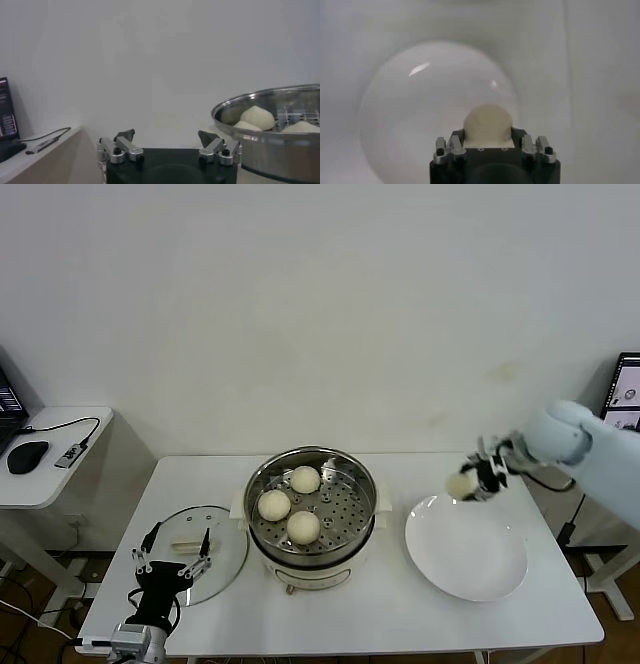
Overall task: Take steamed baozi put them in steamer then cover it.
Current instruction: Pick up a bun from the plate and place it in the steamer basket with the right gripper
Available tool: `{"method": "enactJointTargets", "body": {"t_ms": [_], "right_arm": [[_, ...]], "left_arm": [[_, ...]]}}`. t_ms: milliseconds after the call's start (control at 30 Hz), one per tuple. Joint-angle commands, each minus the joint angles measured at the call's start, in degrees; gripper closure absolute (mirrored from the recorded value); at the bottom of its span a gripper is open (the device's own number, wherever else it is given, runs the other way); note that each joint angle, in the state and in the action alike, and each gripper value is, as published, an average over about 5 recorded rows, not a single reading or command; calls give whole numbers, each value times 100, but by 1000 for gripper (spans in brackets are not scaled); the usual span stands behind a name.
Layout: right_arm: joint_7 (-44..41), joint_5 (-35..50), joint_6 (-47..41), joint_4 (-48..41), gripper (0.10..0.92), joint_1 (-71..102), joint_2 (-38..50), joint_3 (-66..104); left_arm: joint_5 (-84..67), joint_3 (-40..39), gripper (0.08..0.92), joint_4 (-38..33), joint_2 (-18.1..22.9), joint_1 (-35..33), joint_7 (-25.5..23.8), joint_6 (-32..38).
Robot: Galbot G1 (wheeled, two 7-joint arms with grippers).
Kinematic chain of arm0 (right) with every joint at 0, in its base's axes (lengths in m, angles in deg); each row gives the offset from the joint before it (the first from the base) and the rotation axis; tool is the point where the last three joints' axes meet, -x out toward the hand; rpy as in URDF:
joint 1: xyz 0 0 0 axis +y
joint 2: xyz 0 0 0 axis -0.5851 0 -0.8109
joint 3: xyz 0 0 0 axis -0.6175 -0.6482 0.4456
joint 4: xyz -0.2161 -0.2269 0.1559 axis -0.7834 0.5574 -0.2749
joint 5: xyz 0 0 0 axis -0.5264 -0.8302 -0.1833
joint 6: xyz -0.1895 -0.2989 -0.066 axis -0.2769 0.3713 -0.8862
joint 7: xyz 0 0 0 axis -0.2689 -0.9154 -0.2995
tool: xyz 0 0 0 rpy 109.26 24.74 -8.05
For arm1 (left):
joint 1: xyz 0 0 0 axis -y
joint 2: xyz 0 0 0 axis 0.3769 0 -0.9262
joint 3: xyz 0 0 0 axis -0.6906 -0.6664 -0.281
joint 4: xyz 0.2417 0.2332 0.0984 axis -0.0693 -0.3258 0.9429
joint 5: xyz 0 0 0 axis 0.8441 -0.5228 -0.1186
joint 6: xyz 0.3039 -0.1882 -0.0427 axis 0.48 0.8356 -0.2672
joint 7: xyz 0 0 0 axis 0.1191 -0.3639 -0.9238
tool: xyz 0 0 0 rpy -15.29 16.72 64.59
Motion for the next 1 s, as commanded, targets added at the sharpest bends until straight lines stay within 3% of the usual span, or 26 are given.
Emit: {"method": "enactJointTargets", "body": {"t_ms": [33, 300, 567, 1000], "right_arm": [[787, 2284, -1233, 667, 434, -2344, -1170, -1692], [1435, 3108, -1774, 528, 431, -1948, -2250, -1613], [1525, 2753, -1790, -108, 431, -1304, -2933, -1655], [1445, 2330, -1785, -769, 431, -508, -3212, -1525]], "left_arm": [[-4, 8, 177, -3, 0, 1, 1, 6], [-2, 32, 177, 26, 54, 9, 2, 17], [-11, 85, 177, 24, 111, -1, 10, 67], [-51, 172, 177, 30, 62, -5, 7, 77]]}}
